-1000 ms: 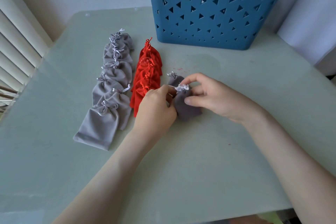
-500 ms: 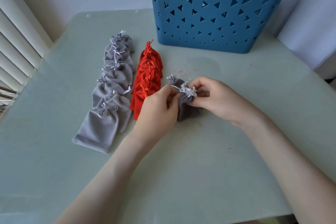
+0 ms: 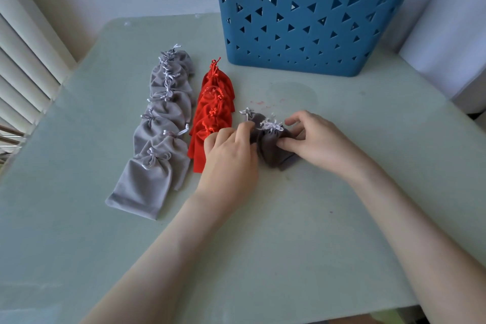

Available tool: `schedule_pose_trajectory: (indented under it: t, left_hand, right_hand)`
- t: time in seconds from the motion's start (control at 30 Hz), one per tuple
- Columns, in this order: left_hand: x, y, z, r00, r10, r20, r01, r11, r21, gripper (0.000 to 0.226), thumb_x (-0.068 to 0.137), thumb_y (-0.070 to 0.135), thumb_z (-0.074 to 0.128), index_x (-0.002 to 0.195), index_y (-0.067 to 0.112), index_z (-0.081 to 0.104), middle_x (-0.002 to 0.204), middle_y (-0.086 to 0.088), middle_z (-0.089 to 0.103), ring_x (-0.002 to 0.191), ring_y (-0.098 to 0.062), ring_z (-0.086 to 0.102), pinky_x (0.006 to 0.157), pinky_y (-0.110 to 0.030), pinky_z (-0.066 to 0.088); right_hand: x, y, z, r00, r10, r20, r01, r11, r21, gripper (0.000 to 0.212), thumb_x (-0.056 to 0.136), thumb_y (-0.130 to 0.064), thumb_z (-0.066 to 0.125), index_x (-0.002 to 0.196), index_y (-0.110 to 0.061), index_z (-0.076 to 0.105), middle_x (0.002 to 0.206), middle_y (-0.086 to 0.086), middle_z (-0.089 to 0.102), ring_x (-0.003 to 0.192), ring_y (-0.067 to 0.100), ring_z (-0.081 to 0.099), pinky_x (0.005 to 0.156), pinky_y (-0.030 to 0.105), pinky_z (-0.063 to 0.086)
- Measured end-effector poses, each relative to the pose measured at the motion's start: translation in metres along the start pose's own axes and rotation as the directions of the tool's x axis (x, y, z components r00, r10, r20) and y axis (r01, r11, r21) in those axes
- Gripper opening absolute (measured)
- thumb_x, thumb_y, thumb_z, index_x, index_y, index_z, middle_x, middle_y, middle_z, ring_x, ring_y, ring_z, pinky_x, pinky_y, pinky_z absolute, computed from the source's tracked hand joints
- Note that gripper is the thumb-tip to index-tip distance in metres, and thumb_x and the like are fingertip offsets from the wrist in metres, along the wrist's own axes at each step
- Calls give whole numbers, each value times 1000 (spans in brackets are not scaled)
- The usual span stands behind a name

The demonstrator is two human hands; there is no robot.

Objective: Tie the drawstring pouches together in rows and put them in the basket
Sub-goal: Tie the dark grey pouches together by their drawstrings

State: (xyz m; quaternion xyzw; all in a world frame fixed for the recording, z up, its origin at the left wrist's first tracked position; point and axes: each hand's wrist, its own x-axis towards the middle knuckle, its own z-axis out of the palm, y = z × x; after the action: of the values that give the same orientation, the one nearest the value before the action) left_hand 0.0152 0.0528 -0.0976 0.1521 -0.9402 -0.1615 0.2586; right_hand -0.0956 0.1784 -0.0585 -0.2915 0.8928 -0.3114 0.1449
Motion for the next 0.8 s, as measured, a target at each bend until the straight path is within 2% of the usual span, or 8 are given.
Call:
schedule_pose_trajectory:
  t: [0.07,0.17,0.27,0.47,0.53,0.67,0.73,0.8]
  left_hand:
    - [0,0,1,1000,-11,10,11,1000,27,39,82,17,47,117,5,57,99,-4,69,100,-29,59,87,-32,22]
    - [1,-3,3,999,53,-2,-53,996,69,38,78,11,48,114,5,60,92,-3,70,91,-27,63,84,-32,23]
    - [2,-5,3,997,77,3,-77,994,80,45,73,3,48,116,5,57,87,-4,71,83,-28,64,81,-31,24]
    - [5,1,-5,997,-81,18,82,995,-57,60,74,9,33,133,4,43,105,-9,68,100,-31,59,84,-31,21]
    - [5,2,-5,995,-97,-3,97,995,-28,56,75,8,37,130,0,47,94,-11,68,92,-32,61,83,-33,23]
    - [4,-5,2,997,11,-71,3,980,199,53,66,9,57,117,-7,55,77,-11,66,74,-30,64,79,-36,24]
    - [5,-5,4,995,51,-88,-30,973,229,52,63,9,58,113,-7,58,72,-11,65,72,-30,64,79,-36,25]
    - [5,-6,5,994,67,-89,-47,978,205,52,62,8,56,112,-7,59,72,-11,65,73,-31,65,80,-36,24]
  right_hand:
    - [1,0,0,1000,-1,12,1,1000,-22,32,83,-28,70,112,-18,62,106,-2,55,94,12,54,78,22,38]
    - [3,3,3,996,12,86,-17,998,59,22,79,-25,72,97,-14,66,98,1,67,94,19,62,86,34,47]
    - [2,4,2,990,10,141,-37,981,191,12,82,-13,70,91,-8,64,92,9,69,84,19,60,77,33,42]
    - [3,-2,-7,988,-85,126,-7,802,597,18,87,3,60,105,2,61,99,17,68,92,24,63,90,33,46]
    - [5,-2,1,993,-68,98,4,840,542,18,86,-1,64,104,-2,62,99,14,69,95,26,65,88,27,48]
    - [12,2,17,999,-11,-40,16,991,134,36,78,-18,76,110,-15,60,104,2,60,96,17,58,79,22,39]
    - [14,3,20,998,-7,-65,12,998,67,47,77,-24,76,119,-16,58,115,5,53,108,18,50,90,23,36]
    - [15,2,22,999,-7,-53,11,996,83,43,76,-24,76,116,-18,61,117,8,52,114,22,49,100,32,38]
